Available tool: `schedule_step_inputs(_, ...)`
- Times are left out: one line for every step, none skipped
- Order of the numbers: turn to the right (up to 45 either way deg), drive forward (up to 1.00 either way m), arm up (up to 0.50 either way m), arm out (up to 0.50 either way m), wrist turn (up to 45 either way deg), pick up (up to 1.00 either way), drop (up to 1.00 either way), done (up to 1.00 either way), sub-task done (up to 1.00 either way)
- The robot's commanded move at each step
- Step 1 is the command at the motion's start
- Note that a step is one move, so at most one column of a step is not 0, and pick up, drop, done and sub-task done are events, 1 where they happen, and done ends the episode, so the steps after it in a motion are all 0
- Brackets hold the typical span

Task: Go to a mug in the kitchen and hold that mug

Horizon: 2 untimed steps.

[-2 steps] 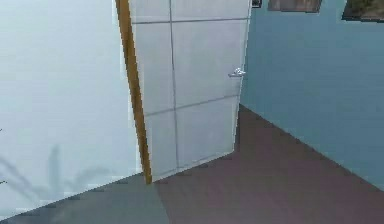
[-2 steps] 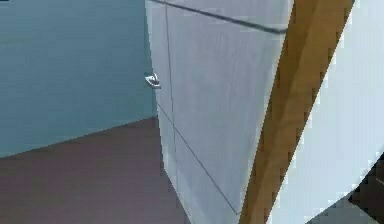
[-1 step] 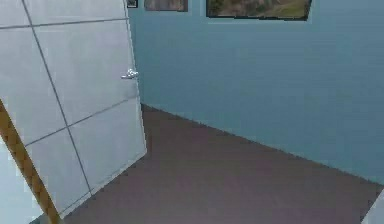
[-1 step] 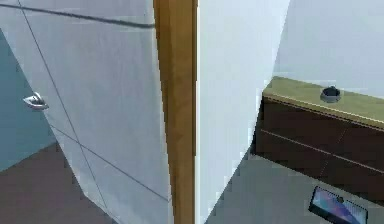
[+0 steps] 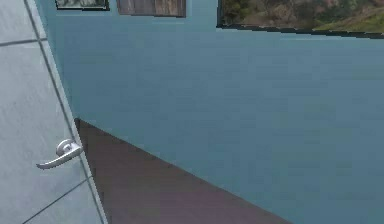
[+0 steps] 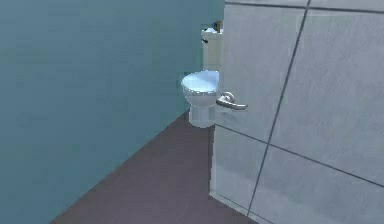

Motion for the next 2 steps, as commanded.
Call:
schedule_step_inputs(3.0, 0.0, 0.0, 0.0, 0.0, 0.0, 0.0, 0.0, 0.0)
schedule_step_inputs(0.0, 0.55, 0.0, 0.0, 0.0, 0.0, 0.0, 0.0, 0.0)
